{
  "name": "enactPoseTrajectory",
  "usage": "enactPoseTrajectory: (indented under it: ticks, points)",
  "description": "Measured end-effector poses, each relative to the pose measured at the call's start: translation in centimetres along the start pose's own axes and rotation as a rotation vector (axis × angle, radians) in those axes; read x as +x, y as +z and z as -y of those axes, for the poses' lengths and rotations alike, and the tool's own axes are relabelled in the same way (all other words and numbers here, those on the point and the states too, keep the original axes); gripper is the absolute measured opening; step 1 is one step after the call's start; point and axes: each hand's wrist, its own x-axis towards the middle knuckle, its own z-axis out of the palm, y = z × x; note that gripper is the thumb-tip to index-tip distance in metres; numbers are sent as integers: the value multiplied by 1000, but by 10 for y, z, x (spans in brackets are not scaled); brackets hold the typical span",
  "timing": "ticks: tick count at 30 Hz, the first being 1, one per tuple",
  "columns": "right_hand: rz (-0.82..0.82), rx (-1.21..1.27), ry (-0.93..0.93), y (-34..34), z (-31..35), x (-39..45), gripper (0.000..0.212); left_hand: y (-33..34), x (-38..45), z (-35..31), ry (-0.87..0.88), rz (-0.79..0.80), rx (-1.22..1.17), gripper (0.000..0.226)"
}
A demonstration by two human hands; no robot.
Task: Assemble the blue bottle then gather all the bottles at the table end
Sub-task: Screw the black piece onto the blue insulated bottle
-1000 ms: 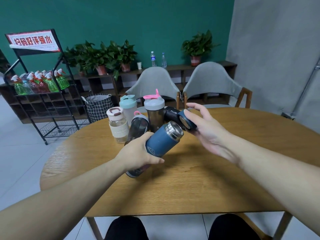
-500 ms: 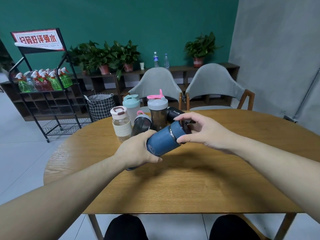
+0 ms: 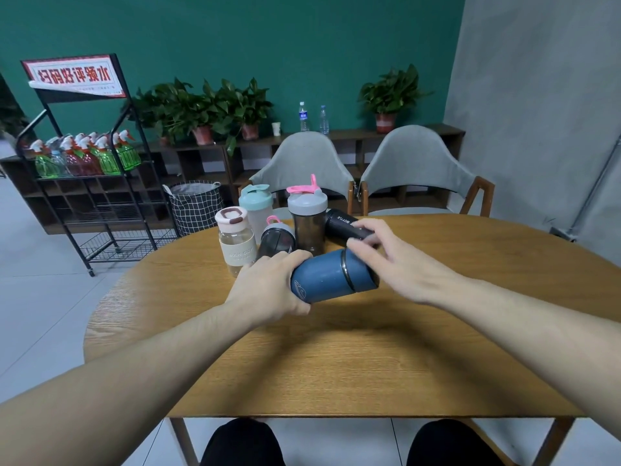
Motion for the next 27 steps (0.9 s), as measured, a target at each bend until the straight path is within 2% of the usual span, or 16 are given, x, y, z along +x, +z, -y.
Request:
enactPoseTrajectory:
  ticks: [3, 6, 9, 11, 15, 17, 19, 21, 24, 27]
  points:
    - [31, -189, -261, -8, -11, -9, 61, -1, 2, 1, -26, 3, -34, 77]
    - [68, -278, -308, -7, -16, -11, 56, 0, 2, 0, -32, -5, -51, 74]
    - [48, -126, -235, -1, -12, -10, 40, 2, 2, -2, -26, -29, -36, 77]
    - [40, -2, -116, 3, -7, -8, 34, 2, 2, -3, -22, -48, 0, 80]
    - [85, 179, 170, 6, -1, -2, 51, 1, 3, -6, -9, -57, 78, 78]
    - [134, 238, 232, 3, 0, -2, 61, 0, 4, -6, -8, -55, 85, 79]
    - [127, 195, 139, 1, -3, -7, 71, -1, 5, -5, -17, -46, 65, 80]
    - [68, 53, -48, -1, -10, -12, 77, -1, 6, -4, -27, -45, 41, 80]
    - [8, -184, -239, -4, -15, -15, 64, -2, 7, -4, -32, -48, 19, 80]
    - [10, -147, -209, -3, -14, -15, 50, -2, 7, -6, -19, -54, 41, 79]
